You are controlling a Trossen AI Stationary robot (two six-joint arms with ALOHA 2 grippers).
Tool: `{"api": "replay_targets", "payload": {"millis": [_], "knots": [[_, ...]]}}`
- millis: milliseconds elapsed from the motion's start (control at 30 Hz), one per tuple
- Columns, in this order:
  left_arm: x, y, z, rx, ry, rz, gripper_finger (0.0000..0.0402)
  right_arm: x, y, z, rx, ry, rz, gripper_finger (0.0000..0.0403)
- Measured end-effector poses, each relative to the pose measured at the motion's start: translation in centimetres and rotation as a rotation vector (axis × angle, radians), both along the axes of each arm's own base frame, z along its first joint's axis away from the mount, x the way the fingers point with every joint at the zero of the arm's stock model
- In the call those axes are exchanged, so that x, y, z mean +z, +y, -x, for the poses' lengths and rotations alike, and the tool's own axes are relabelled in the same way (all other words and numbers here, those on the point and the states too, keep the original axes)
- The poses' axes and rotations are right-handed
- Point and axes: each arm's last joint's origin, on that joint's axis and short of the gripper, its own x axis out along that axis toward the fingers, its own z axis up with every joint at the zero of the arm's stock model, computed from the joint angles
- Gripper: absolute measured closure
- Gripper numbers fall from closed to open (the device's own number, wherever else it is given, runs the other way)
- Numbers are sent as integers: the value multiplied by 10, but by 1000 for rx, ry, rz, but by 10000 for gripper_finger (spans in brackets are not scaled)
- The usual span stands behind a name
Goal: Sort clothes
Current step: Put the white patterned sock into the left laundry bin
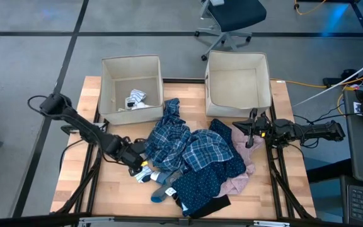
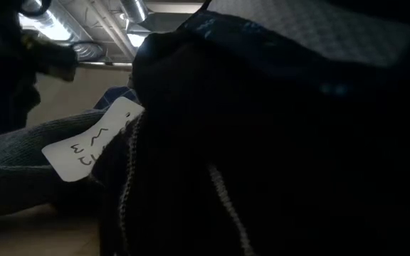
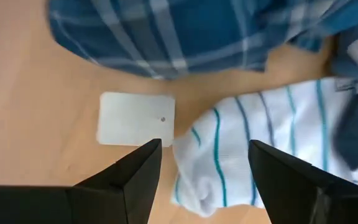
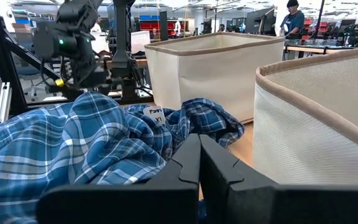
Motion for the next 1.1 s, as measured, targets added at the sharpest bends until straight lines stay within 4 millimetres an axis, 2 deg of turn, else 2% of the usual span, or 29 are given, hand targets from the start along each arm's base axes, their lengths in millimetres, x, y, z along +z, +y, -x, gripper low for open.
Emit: {"api": "replay_targets", "payload": {"millis": [167, 267, 400, 700, 800, 967, 1100], "knots": [[-17, 5, 9, 18, 36, -16, 173, 0, 0, 0, 0, 0, 0, 397], [-21, 5, 9, 4, 25, -13, 188, 0, 0, 0, 0, 0, 0, 397], [-22, 5, 9, -20, 10, -10, 238, 0, 0, 0, 0, 0, 0, 397], [-23, 5, 10, -76, 4, -46, 384, 0, 0, 0, 0, 0, 0, 397], [-21, 4, 10, -86, 7, -53, 394, 0, 0, 0, 0, 0, 0, 397], [2, -1, -1, -105, -5, -75, 395, 0, 0, 0, 0, 0, 0, 397], [38, -5, -12, -159, -55, -129, 397, 0, 0, 0, 0, 0, 0, 397]]}}
